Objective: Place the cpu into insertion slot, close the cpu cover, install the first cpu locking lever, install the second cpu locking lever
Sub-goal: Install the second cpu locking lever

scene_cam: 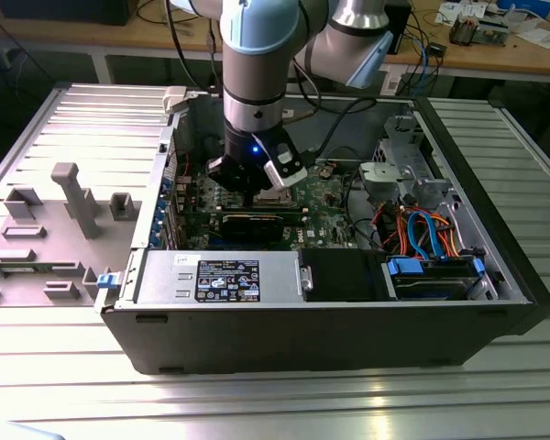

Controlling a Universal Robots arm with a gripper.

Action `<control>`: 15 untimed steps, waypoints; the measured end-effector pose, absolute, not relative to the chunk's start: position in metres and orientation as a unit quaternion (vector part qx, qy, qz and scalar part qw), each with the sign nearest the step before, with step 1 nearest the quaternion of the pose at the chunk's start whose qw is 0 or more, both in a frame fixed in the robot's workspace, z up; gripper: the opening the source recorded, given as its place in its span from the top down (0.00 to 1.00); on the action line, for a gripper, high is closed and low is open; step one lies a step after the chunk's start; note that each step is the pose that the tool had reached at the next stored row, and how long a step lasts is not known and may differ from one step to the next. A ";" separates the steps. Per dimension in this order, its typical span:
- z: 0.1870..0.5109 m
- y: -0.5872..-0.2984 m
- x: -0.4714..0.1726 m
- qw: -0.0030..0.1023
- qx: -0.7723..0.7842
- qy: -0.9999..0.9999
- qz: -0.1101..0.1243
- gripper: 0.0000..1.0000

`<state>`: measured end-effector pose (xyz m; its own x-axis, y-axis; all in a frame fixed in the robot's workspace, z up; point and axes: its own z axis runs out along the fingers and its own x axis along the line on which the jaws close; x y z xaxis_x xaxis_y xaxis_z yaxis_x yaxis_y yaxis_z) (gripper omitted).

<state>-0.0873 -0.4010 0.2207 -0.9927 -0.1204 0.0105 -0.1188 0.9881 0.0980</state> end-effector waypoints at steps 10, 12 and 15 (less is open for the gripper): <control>0.212 -0.401 -0.091 0.007 0.061 -0.996 -0.066 0.89; 0.210 -0.401 -0.092 0.007 0.061 -0.996 -0.067 0.89; 0.209 -0.401 -0.095 0.007 0.059 -0.996 -0.067 0.89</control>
